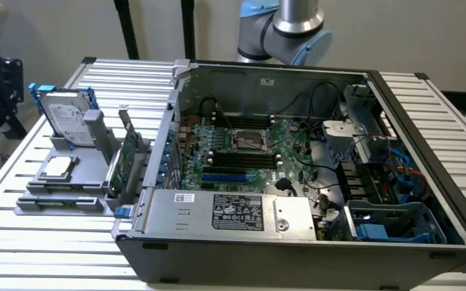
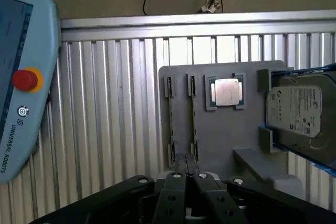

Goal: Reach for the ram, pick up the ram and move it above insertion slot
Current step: 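Pick up the ram and move it above insertion slot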

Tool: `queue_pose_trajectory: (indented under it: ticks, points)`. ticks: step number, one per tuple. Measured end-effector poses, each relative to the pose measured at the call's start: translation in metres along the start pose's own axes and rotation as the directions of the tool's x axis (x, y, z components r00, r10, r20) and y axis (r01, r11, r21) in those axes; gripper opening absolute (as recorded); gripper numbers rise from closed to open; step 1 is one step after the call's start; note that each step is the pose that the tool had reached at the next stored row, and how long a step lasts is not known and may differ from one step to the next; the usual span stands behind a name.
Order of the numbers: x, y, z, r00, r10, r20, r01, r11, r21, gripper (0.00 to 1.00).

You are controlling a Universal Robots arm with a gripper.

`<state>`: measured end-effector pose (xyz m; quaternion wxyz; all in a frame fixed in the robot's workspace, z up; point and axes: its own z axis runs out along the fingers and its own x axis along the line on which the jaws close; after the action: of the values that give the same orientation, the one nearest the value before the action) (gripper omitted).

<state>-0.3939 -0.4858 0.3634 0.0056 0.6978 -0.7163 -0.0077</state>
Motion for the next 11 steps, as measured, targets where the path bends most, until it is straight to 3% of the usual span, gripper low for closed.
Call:
queue_pose_trajectory:
  ticks: [4, 8, 11]
  points:
    - [0.0, 0.0, 0.0015, 0.9973, -0.074, -0.0014, 0.074, 0.9973, 0.0066, 0.11]
    - [0.0, -0.0001, 0.0025, 0.9898, -0.142, -0.0031, 0.142, 0.9898, 0.0117, 0.11]
    - [0.0, -0.0001, 0.0026, 0.9889, -0.149, -0.0032, 0.149, 0.9888, 0.0122, 0.11]
